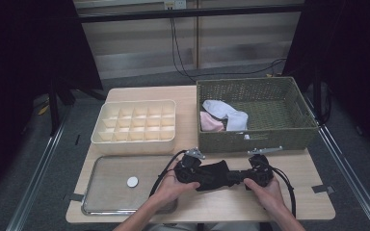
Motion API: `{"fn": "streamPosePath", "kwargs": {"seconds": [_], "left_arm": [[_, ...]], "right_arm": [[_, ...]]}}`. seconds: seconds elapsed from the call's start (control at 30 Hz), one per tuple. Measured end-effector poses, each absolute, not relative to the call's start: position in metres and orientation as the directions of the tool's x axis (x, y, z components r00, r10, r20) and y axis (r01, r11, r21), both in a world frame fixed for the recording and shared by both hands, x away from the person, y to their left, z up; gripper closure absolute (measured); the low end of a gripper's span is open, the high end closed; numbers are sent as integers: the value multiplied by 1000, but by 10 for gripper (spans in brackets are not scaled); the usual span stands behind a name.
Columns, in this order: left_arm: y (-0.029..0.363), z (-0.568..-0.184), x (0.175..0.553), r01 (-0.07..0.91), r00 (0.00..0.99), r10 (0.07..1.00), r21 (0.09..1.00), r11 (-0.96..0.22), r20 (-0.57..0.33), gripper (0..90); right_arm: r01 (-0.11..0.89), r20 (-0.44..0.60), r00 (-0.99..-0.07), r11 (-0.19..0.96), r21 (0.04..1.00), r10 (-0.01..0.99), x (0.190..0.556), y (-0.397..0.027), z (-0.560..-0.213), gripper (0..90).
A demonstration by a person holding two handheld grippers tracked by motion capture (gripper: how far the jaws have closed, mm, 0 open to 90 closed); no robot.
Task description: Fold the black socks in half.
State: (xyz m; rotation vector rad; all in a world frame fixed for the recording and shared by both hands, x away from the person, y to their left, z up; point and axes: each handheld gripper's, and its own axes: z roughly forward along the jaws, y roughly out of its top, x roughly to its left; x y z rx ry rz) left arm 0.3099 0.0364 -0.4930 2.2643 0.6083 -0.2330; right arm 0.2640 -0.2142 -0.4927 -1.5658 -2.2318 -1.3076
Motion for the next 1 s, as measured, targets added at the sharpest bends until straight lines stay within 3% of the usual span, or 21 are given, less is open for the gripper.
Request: {"fn": "streamPosePath", "kwargs": {"seconds": [0.43,0.67,1.0], "left_arm": [[32,-494,306,529,849,371,636,-563,-377,730],[33,-481,304,504,864,333,655,-563,-379,600],[70,-469,305,511,857,388,664,-546,-340,570]], "right_arm": [[767,522,-525,108,633,672,260,-211,-473,809],[784,513,-512,131,606,689,262,-221,-476,810],[782,511,-504,116,613,696,261,-231,-474,809]]}}
